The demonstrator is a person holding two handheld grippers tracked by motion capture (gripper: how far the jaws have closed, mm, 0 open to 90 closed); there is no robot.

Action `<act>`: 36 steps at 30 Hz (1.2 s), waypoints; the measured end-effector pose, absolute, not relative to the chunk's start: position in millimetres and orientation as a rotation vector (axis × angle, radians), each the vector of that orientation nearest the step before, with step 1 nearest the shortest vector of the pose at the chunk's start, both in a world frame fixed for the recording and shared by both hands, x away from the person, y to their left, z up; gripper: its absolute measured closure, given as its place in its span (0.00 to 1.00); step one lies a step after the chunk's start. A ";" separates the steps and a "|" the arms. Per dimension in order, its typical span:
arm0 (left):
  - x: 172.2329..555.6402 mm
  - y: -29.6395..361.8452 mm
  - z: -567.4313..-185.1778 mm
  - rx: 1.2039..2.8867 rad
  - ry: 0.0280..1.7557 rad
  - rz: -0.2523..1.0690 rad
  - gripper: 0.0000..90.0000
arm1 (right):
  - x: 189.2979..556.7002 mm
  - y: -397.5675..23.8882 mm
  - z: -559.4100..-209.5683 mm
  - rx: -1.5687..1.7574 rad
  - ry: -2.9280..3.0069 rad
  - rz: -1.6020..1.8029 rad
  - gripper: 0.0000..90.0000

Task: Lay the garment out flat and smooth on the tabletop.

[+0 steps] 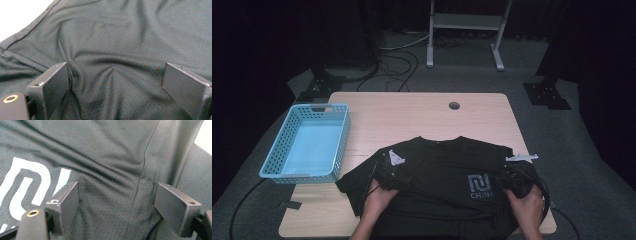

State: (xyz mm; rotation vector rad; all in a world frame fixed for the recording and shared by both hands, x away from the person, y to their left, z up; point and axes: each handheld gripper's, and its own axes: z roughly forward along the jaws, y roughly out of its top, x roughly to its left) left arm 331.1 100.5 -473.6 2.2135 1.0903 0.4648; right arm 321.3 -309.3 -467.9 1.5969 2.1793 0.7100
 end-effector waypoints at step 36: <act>349.6 108.3 -475.1 2.216 1.048 0.435 0.07 | 338.1 -305.9 -469.1 1.595 2.189 0.705 0.16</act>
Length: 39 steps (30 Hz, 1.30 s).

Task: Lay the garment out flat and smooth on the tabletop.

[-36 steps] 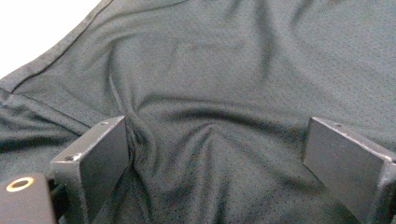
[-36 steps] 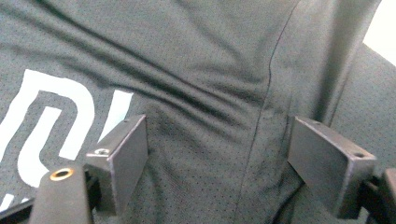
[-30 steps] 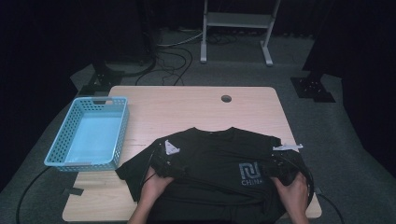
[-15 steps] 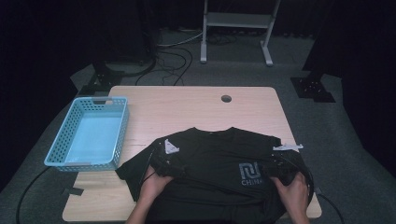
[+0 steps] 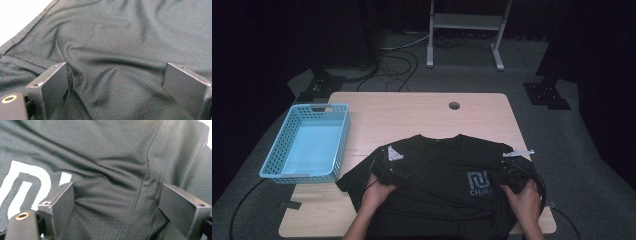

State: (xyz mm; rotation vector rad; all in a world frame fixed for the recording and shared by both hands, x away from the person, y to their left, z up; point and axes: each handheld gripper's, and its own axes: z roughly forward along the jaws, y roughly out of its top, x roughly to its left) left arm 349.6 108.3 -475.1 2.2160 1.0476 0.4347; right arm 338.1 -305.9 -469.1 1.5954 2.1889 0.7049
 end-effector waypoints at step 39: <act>460.9 112.5 -470.2 2.247 1.124 0.423 0.04 | 447.2 -314.2 -464.6 1.583 2.277 0.652 0.14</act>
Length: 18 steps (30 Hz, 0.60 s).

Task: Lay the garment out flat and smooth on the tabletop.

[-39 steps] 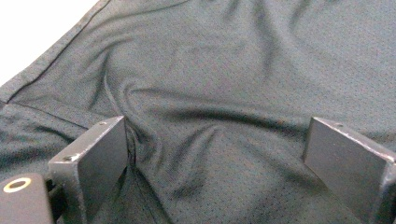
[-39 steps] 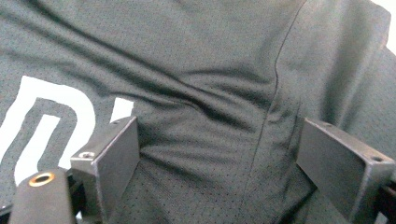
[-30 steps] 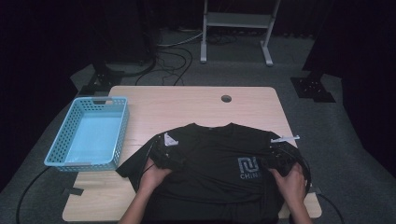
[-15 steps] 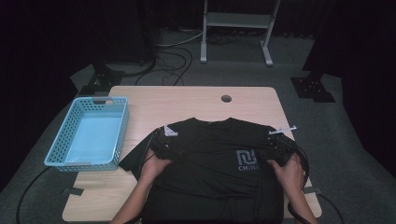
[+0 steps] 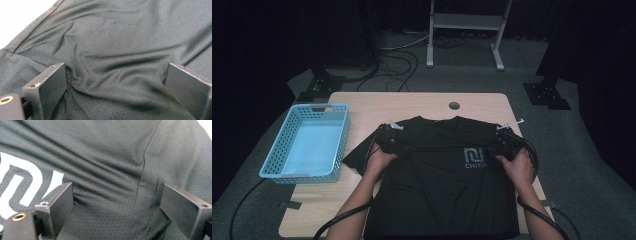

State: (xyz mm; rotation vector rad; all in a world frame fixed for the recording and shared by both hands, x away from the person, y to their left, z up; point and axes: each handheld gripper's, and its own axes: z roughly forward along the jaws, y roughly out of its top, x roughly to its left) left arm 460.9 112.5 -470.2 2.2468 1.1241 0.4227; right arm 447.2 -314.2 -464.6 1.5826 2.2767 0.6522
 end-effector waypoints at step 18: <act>514.9 112.8 -468.5 2.249 1.163 0.425 0.03 | 502.5 -316.8 -463.4 1.584 2.288 0.641 0.13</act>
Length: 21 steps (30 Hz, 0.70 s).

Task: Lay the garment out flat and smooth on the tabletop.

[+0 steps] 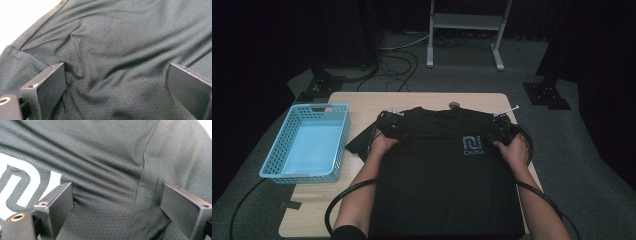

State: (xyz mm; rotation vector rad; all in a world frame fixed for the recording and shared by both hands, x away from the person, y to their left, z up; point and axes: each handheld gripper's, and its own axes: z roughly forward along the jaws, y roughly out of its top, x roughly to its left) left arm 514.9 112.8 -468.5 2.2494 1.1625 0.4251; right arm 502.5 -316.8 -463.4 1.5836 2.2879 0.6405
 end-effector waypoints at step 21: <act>548.8 104.8 -468.4 2.239 1.188 0.432 0.02 | 534.8 -329.3 -465.0 1.569 2.270 0.676 0.13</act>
